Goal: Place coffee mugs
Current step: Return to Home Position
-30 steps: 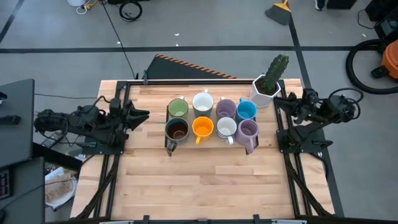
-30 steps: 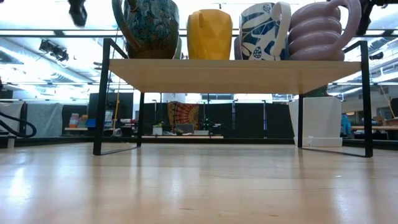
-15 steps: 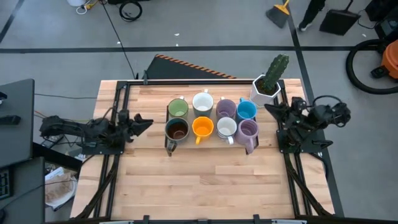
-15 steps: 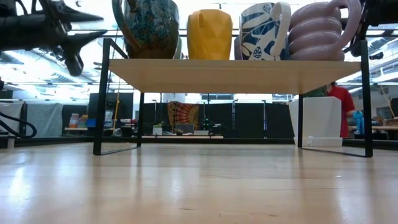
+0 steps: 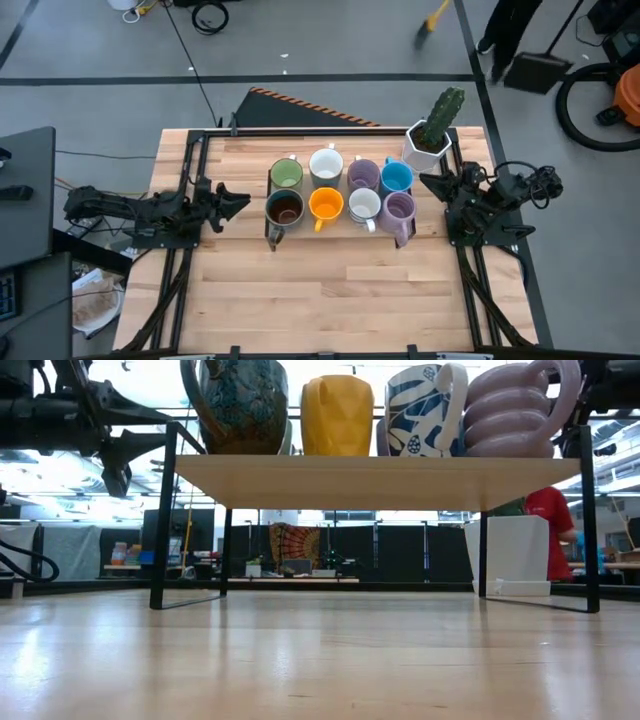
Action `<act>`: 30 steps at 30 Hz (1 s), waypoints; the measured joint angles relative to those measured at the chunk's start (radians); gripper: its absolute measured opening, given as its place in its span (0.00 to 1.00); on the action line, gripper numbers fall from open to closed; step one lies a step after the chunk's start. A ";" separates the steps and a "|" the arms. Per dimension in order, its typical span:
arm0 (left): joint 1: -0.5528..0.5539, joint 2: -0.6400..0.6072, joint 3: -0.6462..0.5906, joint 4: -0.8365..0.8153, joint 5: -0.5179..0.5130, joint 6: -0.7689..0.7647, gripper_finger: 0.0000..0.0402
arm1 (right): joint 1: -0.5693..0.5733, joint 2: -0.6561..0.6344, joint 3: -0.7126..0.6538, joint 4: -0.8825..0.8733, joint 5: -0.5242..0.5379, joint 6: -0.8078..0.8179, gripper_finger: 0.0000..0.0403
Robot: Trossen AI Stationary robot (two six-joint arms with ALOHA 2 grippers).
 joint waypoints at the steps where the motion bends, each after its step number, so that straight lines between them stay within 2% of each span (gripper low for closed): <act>1: 0.000 0.000 0.000 -0.001 0.000 0.000 0.29 | 0.000 0.000 0.000 0.001 -0.009 -0.008 0.29; 30: 0.000 0.000 0.000 0.009 0.000 -0.029 0.29 | 0.000 0.000 0.000 0.000 -0.043 -0.028 0.29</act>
